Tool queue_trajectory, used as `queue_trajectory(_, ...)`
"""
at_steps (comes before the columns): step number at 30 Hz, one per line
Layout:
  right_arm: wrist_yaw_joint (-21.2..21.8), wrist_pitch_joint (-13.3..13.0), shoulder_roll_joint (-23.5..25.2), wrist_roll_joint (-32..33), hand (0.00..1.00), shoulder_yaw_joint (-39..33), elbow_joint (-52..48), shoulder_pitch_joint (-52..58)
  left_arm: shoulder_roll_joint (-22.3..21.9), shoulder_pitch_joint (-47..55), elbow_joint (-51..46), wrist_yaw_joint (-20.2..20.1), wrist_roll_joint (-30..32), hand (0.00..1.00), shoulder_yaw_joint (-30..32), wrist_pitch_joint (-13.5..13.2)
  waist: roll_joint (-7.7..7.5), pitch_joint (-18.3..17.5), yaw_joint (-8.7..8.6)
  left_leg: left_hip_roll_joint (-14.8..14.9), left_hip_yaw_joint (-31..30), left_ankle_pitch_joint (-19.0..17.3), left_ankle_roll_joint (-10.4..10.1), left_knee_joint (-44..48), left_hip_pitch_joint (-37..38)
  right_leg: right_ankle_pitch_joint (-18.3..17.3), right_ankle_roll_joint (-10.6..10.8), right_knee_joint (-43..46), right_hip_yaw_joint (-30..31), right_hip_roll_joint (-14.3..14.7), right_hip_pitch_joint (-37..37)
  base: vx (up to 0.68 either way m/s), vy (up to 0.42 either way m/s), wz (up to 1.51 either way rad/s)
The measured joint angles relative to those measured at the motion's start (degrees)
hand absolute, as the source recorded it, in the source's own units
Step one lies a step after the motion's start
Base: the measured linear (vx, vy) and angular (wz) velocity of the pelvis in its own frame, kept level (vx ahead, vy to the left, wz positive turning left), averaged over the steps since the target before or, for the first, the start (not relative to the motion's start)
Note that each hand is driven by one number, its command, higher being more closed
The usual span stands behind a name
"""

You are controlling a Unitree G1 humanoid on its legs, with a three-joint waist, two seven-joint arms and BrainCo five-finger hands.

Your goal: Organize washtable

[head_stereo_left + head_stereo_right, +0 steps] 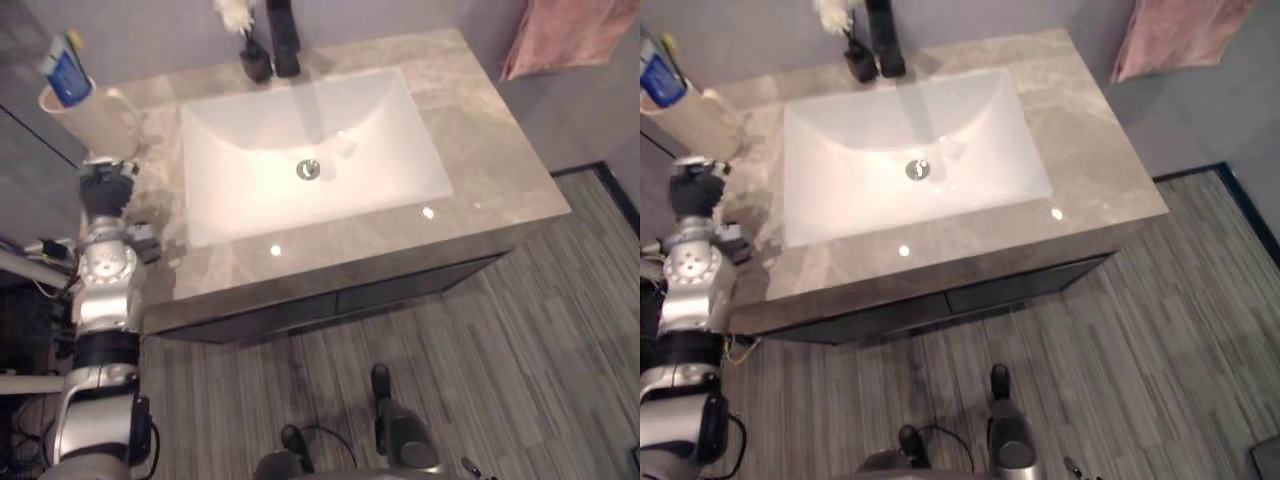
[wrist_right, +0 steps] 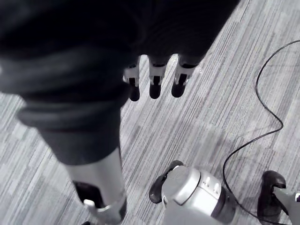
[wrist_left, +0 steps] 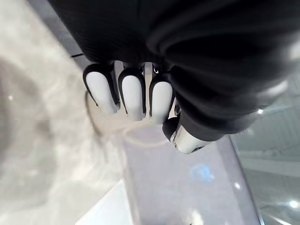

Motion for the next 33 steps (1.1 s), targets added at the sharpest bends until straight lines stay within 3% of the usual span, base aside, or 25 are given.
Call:
queue_trajectory(4,0.82,0.07,0.07,-0.46,0.0,-2.99,0.0,0.6,0.0,7.96,-6.12,-0.51,-0.2,1.0,5.78,-1.71,0.66,-2.69,2.01,-0.06,-0.4,0.0,0.0,-0.73,1.69,0.01,0.01,-1.15,-0.55,-0.02,2.19,0.0,0.002,0.06)
queue_trajectory(12,0.85,0.03,0.08,-1.08,0.0,-3.34,-0.56,1.17,-1.6,23.15,-12.63,-0.38,-1.92,1.0,17.16,-3.53,0.57,-7.98,5.07,-0.2,-0.96,-0.01,0.02,-1.44,3.39,0.0,0.01,-2.43,-1.73,-0.28,4.78,0.0,-0.004,0.08)
queue_trajectory(16,0.72,0.0,0.08,-1.05,0.0,-2.1,-0.66,1.18,-8.26,30.42,-14.44,-0.19,-2.16,1.0,22.19,-3.98,0.48,-9.71,5.47,-0.2,-2.3,-0.02,0.04,-1.45,4.36,0.0,0.02,-3.58,-3.14,-0.55,7.23,-0.03,-0.011,0.17)
queue_trajectory(21,0.59,-0.05,0.14,-1.0,0.0,2.42,-2.07,1.19,-18.5,37.31,-13.19,0.57,-2.23,1.0,22.45,-3.86,0.04,-10.64,6.3,-0.1,-3.23,-0.02,0.04,-1.55,4.53,-0.03,0.05,-3.85,-4.51,-0.76,8.22,-0.04,-0.018,0.12)
queue_trajectory(24,0.11,-0.22,0.15,-1.01,0.0,6.18,-2.97,0.95,-23.13,39.32,-7.03,0.66,-2.11,1.0,21.35,-3.4,-0.42,-10.95,6.4,-0.02,-3.76,0.0,0.02,-1.61,4.53,-0.04,0.07,-3.96,-4.98,-0.81,8.61,-0.02,-0.015,0.1)
queue_trajectory(28,-1.13,-0.2,0.71,-1.04,0.0,8.97,-2.7,0.8,-28.13,39.41,9.95,-1.11,-4.53,1.0,20.91,-1.57,-1.09,-11.35,6.22,-0.01,-4.07,0.02,0.01,-1.69,5.2,0.09,0.29,-4.93,-5.58,-0.8,9.9,0.0,-0.011,0.04)
queue_trajectory(29,-1.69,-0.16,0.9,-1.29,0.0,8.94,-2.59,0.67,-29.21,39.14,16.08,-2.37,-5.33,0.0,20.89,-0.38,-1.32,-11.51,6.19,-0.01,-4.09,0.01,0.02,-1.84,5.59,0.09,0.31,-5.05,-5.55,-0.74,10.25,0.0,0.0,0.0)
queue_trajectory(33,-2.16,0.02,0.77,-1.86,0.0,8.38,0.31,-1.27,-31.49,38.02,30.72,-4.47,-6.83,0.0,19.08,2.89,-2.03,-11.8,6.08,-0.16,-4.22,0.02,0.03,-2.02,5.69,-0.03,0.47,-5.08,-5.37,-0.74,10.1,0.0,0.0,0.0)
